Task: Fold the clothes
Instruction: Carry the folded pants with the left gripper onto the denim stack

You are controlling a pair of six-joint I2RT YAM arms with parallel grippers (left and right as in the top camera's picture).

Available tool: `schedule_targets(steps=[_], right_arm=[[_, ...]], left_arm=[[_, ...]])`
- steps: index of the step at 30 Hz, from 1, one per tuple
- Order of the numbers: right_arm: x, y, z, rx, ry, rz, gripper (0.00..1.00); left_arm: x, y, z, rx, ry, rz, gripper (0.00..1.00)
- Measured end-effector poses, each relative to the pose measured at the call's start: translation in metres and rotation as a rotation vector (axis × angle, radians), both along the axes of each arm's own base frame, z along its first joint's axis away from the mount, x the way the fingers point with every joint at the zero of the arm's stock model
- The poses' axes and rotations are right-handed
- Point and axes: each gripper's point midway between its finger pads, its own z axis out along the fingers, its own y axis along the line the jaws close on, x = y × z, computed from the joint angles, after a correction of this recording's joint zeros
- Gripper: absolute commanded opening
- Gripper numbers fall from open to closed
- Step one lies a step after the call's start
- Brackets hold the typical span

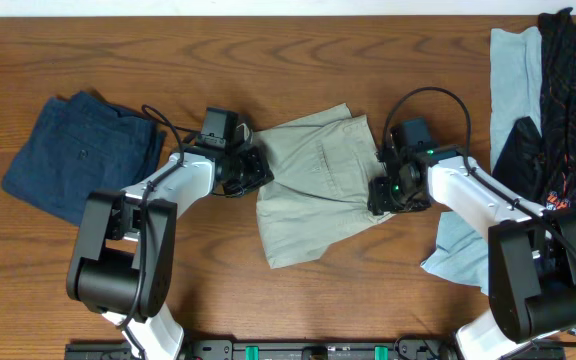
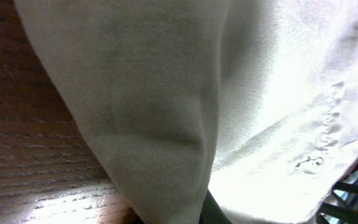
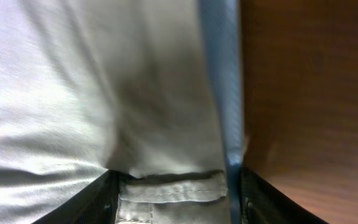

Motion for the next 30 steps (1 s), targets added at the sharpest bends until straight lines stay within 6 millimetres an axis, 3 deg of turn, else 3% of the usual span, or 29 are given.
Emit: schedule_targets(steps=[4,9,12,15,18,19,21,23,25,26,30], right_arm=[[-0.009,-0.016,0.004,-0.031,0.04,-0.053,0.65],[0.0,-0.048,0.033,-0.062,-0.036,-0.149,0.7],[0.007,-0.057,0.057,-0.059,-0.118,-0.177,0.71],[0.009,-0.057,0.068,-0.053,-0.153,-0.179,0.71],[0.008,-0.057,0.069,-0.053,-0.152,-0.179,0.71],[0.007,-0.057,0.069,-0.053,-0.149,-0.179,0.71],[0.006,-0.057,0.069,-0.054,-0.147,-0.179,0.71],[0.006,-0.057,0.068,-0.054,-0.145,-0.179,0.71],[0.006,-0.057,0.068,-0.054,-0.144,-0.179,0.71],[0.005,-0.057,0.068,-0.055,-0.142,-0.179,0.71],[0.005,-0.057,0.068,-0.055,-0.142,-0.179,0.73]], left_arm=[[0.003,0.012,0.003,-0.013,-0.005,0.009,0.06],[0.022,0.073,0.029,0.041,-0.073,0.131,0.06],[0.048,0.114,0.074,0.075,-0.215,0.213,0.06],[0.069,0.165,0.134,0.119,-0.387,0.323,0.06],[0.069,0.23,0.182,0.182,-0.506,0.47,0.06],[0.065,0.246,0.187,0.202,-0.515,0.509,0.07],[0.05,0.29,0.19,0.253,-0.5,0.617,0.14],[0.031,0.324,0.18,0.289,-0.439,0.709,0.35],[0.011,0.353,0.167,0.311,-0.368,0.787,0.84],[0.001,0.366,0.16,0.315,-0.332,0.831,0.98],[-0.024,0.388,0.138,0.293,-0.214,0.939,0.98]])
